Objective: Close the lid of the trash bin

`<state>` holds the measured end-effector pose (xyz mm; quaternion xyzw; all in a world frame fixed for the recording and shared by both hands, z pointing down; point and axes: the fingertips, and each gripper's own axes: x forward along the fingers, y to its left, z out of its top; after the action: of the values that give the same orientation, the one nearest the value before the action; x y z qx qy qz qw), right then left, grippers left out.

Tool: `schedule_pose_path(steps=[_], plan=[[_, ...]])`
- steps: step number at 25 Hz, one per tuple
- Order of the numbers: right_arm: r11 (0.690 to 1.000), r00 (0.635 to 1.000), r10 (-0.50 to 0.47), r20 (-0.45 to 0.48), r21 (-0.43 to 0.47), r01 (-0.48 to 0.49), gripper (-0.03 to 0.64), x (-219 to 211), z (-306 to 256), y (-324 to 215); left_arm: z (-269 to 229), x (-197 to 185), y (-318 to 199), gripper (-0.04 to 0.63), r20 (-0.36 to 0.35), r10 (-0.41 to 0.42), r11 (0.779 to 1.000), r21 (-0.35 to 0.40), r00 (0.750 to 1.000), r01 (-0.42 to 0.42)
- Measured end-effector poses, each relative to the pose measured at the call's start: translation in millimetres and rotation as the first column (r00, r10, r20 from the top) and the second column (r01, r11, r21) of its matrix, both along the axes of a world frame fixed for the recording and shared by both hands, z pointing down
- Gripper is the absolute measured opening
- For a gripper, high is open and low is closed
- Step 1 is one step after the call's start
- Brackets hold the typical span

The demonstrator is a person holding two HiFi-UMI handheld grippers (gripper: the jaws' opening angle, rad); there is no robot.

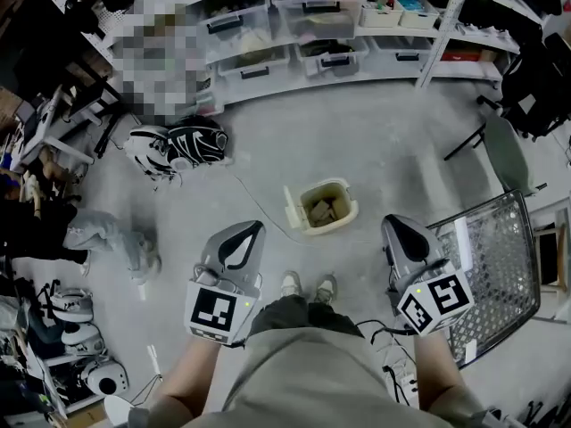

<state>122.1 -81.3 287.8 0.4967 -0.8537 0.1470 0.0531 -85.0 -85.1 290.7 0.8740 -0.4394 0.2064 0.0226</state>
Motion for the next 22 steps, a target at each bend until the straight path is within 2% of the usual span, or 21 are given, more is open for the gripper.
schedule_pose_path(steps=[3, 8, 12, 16, 22], plan=[[0.999, 1.000, 0.018, -0.006, -0.030, -0.018, 0.003, 1.9, 18.6, -12.7, 19.3, -4.9, -17.0, 0.002, -0.025, 0.008, 0.999, -0.037, 1.000, -0.009], [0.994, 0.999, 0.027, -0.029, -0.101, -0.030, 0.003, -0.3, 63.4, -42.3, 74.7, -12.2, -51.7, 0.002, 0.033, 0.022, 0.995, -0.096, 0.999, -0.019], [0.989, 0.998, 0.027, -0.052, -0.145, -0.034, 0.003, -5.2, 104.2, -75.6, 134.2, -12.8, -89.1, 0.002, 0.038, 0.041, 0.985, -0.171, 0.998, -0.034], [0.978, 0.998, 0.020, -0.061, -0.208, -0.032, 0.003, -14.8, 159.0, -90.1, 203.9, -19.7, -104.0, 0.002, 0.037, 0.030, 0.959, -0.283, 0.999, -0.018], [0.950, 0.998, 0.022, -0.063, -0.308, -0.040, 0.003, -20.1, 255.7, -100.8, 305.1, -18.8, -113.1, 0.002, 0.016, 0.024, 0.906, -0.423, 1.000, -0.015]])
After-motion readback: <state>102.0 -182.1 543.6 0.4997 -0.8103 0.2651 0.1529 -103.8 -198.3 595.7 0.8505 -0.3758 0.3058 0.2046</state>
